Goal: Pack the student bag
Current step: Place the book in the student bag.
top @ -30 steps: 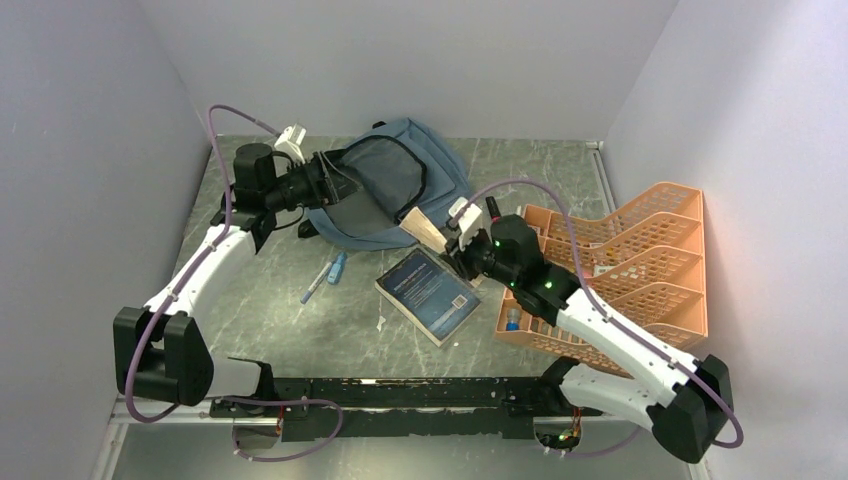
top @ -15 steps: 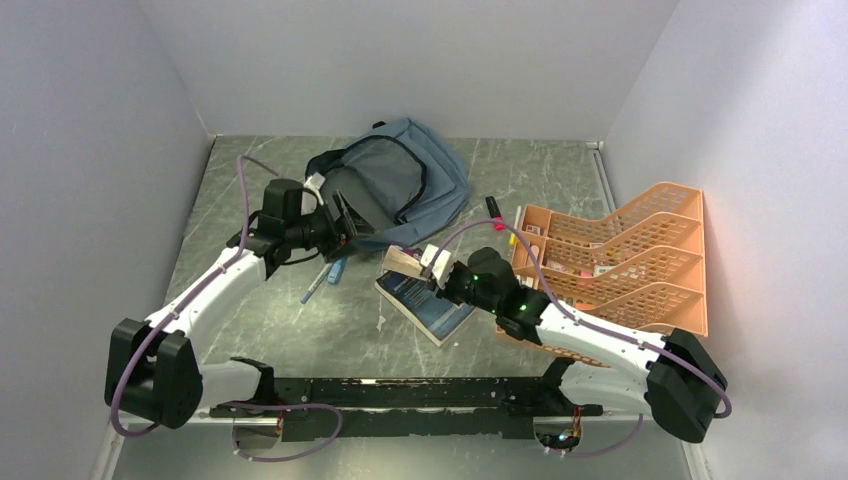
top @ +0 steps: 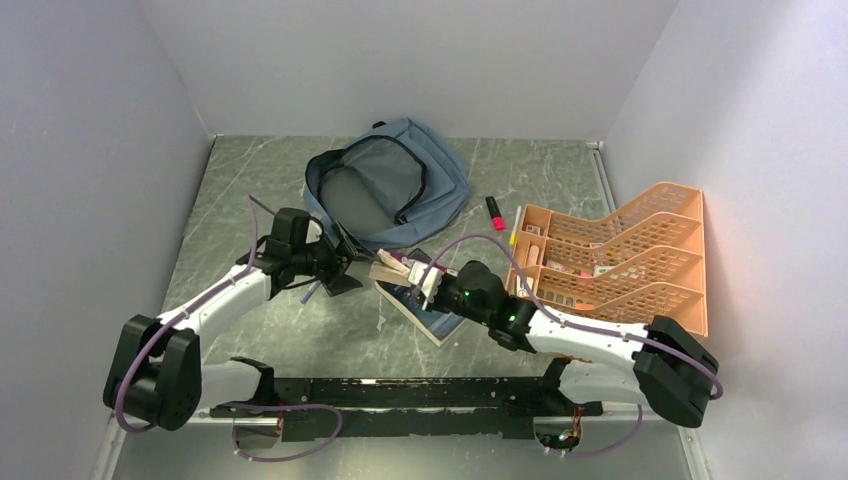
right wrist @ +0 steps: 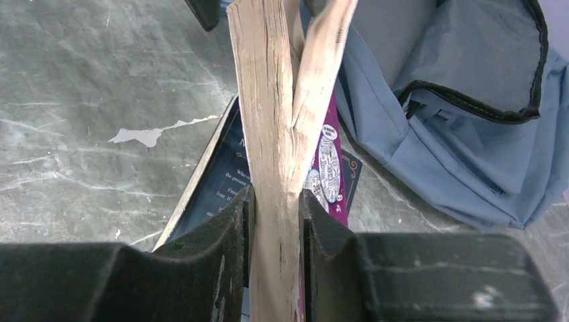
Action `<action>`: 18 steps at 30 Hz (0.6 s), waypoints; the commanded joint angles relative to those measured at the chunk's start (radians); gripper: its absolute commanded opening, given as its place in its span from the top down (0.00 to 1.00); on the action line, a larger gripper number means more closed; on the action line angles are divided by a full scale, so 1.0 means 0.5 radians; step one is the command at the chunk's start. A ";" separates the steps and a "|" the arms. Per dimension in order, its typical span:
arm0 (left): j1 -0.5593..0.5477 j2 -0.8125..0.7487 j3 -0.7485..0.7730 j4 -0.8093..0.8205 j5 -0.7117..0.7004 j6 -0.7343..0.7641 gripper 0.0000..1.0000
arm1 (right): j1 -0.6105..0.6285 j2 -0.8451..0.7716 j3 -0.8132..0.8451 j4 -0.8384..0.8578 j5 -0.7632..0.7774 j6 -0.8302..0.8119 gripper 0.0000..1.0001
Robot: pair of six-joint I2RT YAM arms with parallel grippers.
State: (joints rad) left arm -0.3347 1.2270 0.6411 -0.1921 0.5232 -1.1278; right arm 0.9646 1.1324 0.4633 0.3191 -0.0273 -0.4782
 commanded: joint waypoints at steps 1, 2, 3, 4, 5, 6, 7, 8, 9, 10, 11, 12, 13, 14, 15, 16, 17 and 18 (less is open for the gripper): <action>-0.037 0.064 -0.055 0.227 0.136 -0.187 0.12 | 0.074 0.060 0.022 0.310 0.026 -0.041 1.00; -0.039 0.076 -0.068 0.264 0.147 -0.216 0.12 | 0.088 0.072 0.018 0.330 0.027 -0.046 1.00; -0.042 0.083 -0.083 0.291 0.155 -0.239 0.11 | 0.097 0.082 0.016 0.346 0.026 -0.047 1.00; -0.042 0.091 -0.098 0.324 0.158 -0.269 0.11 | 0.112 0.094 0.014 0.356 0.026 -0.052 1.00; -0.042 0.095 -0.110 0.348 0.159 -0.296 0.11 | 0.121 0.102 0.014 0.363 0.030 -0.056 1.00; -0.042 0.095 -0.126 0.366 0.157 -0.317 0.11 | 0.129 0.110 0.010 0.367 0.037 -0.054 1.00; -0.042 0.095 -0.135 0.368 0.152 -0.337 0.12 | 0.134 0.113 0.005 0.369 0.039 -0.055 1.00; -0.042 0.090 -0.142 0.369 0.145 -0.351 0.12 | 0.135 0.111 -0.006 0.368 0.047 -0.057 1.00; -0.042 0.083 -0.146 0.369 0.137 -0.361 0.12 | 0.136 0.106 -0.012 0.360 0.048 -0.056 1.00; -0.042 0.071 -0.147 0.370 0.127 -0.368 0.12 | 0.137 0.100 -0.020 0.350 0.048 -0.053 1.00; -0.040 0.057 -0.144 0.369 0.115 -0.377 0.12 | 0.136 0.091 -0.031 0.340 0.048 -0.051 1.00; -0.039 0.040 -0.147 0.364 0.099 -0.386 0.12 | 0.136 0.078 -0.041 0.334 0.085 -0.047 1.00; -0.039 0.023 -0.148 0.366 0.082 -0.402 0.12 | 0.135 0.066 -0.051 0.325 0.102 -0.043 1.00; -0.039 0.005 -0.156 0.368 0.068 -0.424 0.12 | 0.136 0.055 -0.057 0.313 0.112 -0.037 1.00; -0.039 -0.014 -0.165 0.406 0.061 -0.453 0.12 | 0.138 0.045 -0.061 0.298 0.116 -0.032 1.00; -0.039 -0.030 -0.178 0.448 0.056 -0.476 0.12 | 0.138 0.038 -0.064 0.283 0.113 -0.025 1.00; -0.039 -0.042 -0.185 0.475 0.052 -0.500 0.12 | 0.136 0.032 -0.067 0.269 0.106 -0.021 1.00; -0.039 -0.053 -0.187 0.494 0.052 -0.519 0.12 | 0.136 0.028 -0.068 0.256 0.096 -0.023 1.00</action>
State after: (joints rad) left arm -0.3473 1.2415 0.5617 -0.0265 0.5602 -1.3216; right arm 1.0233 1.1820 0.4355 0.3965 0.0162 -0.4946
